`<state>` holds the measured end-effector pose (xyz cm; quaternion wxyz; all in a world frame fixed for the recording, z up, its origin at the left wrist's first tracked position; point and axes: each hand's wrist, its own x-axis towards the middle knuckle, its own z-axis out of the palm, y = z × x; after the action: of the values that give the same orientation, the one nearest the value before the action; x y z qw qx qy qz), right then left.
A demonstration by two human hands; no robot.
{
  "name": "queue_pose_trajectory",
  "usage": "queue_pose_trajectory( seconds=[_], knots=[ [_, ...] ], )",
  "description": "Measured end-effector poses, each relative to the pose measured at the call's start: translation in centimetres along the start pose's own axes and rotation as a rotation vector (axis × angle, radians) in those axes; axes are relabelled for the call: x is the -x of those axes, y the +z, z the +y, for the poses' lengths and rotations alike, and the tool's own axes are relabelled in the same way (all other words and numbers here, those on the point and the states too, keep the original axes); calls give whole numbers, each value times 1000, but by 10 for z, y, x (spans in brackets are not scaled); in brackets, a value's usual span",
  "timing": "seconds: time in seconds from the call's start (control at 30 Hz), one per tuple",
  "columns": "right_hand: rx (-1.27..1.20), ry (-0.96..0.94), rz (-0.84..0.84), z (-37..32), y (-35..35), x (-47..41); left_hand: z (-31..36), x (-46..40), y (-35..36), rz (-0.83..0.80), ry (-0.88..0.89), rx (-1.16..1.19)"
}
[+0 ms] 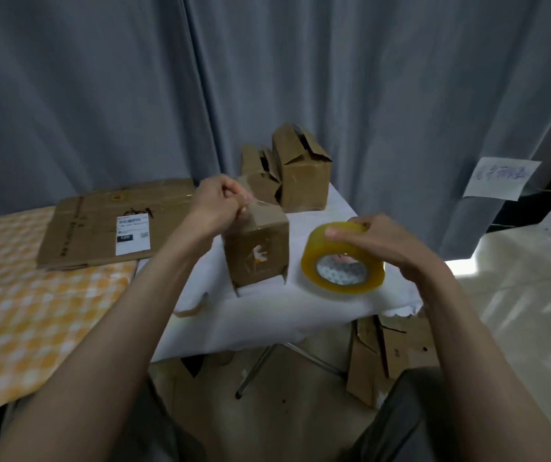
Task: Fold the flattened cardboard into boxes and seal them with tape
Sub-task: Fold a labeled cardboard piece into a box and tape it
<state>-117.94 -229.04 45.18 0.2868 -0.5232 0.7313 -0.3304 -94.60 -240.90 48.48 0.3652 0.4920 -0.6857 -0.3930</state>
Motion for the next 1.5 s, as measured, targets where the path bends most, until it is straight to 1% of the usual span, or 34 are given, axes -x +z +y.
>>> queue_pose_trajectory(
  seconds=[0.07, 0.1, 0.13, 0.17, 0.3, 0.33, 0.4, 0.5, 0.63, 0.87, 1.07, 1.27, 1.33, 1.4, 1.43, 1.5],
  knots=[
    [7, -60, -172, 1, -2, 3, -13, -3, -15, 34, -27, 42],
    [37, -87, -206, 4, 0, 2, -19, -4, -22, 44, -43, 61],
    [77, -119, -180, 7, 3, -2, -24, -3, -27, 47, -63, 75],
    [117, -157, -110, 9, 8, -7, -29, -2, -30, 47, -85, 89],
    [282, -345, 303, 9, 21, -25, -41, 8, -28, 20, -197, 229],
    [313, -373, 365, 9, 23, -29, -43, 10, -27, 10, -222, 274],
    [368, -402, 428, 9, 26, -37, -48, 11, -25, 0, -251, 354],
    [441, -444, 484, 4, 26, -45, -58, 10, -21, 27, -264, 370],
    [521, -489, 511, -1, 27, -57, -65, 8, -19, 60, -276, 369],
    [543, -527, 511, -4, 30, -73, -70, 9, -13, 95, -299, 353],
    [527, -546, 514, -5, 32, -80, -72, 4, -14, 81, -299, 344],
    [523, -583, 517, -4, 35, -78, -79, 2, -16, 37, -353, 369],
    [530, -579, 508, -3, 36, -79, -80, 3, -18, 57, -339, 290],
    [523, -568, 503, -2, 36, -80, -80, 7, -20, 135, -260, 81],
    [517, -564, 503, -1, 36, -80, -78, 9, -20, 184, -177, -35],
    [515, -564, 503, 0, 38, -81, -70, 15, -15, 244, 108, -302]
  ],
)
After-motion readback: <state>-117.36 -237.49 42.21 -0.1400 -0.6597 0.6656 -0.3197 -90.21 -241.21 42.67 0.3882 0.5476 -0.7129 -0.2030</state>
